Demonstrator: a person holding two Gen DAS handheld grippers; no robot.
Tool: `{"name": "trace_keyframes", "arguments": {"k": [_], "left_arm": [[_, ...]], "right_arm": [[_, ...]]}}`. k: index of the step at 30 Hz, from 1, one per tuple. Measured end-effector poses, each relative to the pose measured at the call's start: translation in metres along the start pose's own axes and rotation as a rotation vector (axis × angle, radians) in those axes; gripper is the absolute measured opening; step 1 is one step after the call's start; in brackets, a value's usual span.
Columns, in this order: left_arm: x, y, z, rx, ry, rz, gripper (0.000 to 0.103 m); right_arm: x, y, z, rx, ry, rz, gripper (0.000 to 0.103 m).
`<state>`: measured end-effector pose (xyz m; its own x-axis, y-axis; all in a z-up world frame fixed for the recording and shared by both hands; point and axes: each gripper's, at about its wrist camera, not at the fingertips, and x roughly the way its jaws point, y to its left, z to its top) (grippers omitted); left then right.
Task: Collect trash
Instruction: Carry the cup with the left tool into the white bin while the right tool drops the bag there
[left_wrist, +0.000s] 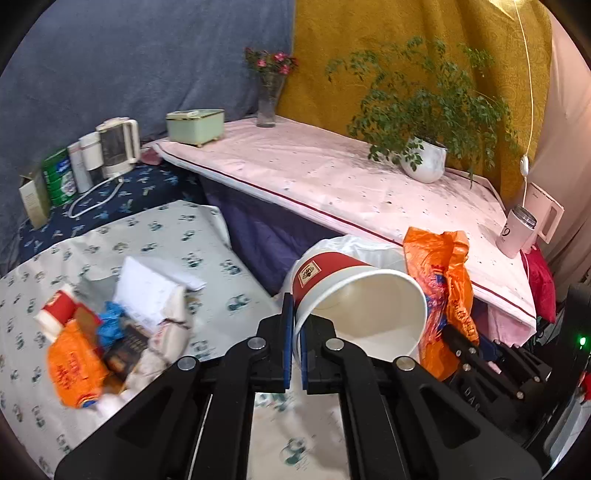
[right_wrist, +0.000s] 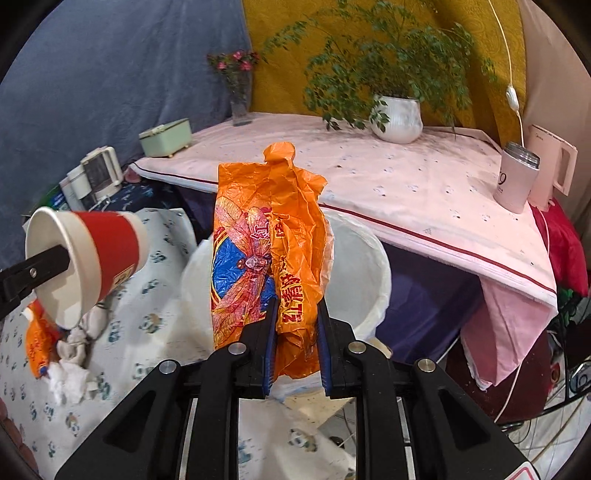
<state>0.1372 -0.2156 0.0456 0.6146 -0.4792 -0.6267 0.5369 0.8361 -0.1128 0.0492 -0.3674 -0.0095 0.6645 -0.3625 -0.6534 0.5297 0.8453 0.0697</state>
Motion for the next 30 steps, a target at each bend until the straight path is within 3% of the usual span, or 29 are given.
{"name": "trace_keyframes", "arguments": {"k": [10, 12, 15, 17, 19, 27, 30], "left_arm": [[0.082, -0.015, 0.011, -0.042, 0.098, -0.137, 0.007], [0.091, -0.014, 0.011, -0.058, 0.110, -0.152, 0.030], [0.090, -0.009, 0.009, -0.073, 0.072, -0.131, 0.061], [0.087, -0.006, 0.009, -0.072, 0.052, -0.122, 0.065], [0.084, -0.004, 0.009, -0.063, 0.046, -0.112, 0.065], [0.064, 0.017, 0.000, -0.073, 0.035, -0.033, 0.066], [0.048, 0.029, -0.006, -0.085, 0.020, 0.026, 0.077]], "right_arm": [[0.038, -0.016, 0.001, 0.023, 0.045, -0.029, 0.021], [0.042, -0.017, 0.002, 0.025, 0.048, -0.035, 0.025], [0.047, -0.014, 0.002, 0.015, 0.045, -0.037, 0.034], [0.049, -0.013, 0.004, 0.012, 0.037, -0.043, 0.049], [0.049, -0.011, 0.005, 0.012, 0.027, -0.043, 0.056], [0.034, 0.000, 0.007, 0.006, 0.008, -0.024, 0.058], [0.022, 0.010, 0.006, -0.004, -0.004, -0.010, 0.059]]}}
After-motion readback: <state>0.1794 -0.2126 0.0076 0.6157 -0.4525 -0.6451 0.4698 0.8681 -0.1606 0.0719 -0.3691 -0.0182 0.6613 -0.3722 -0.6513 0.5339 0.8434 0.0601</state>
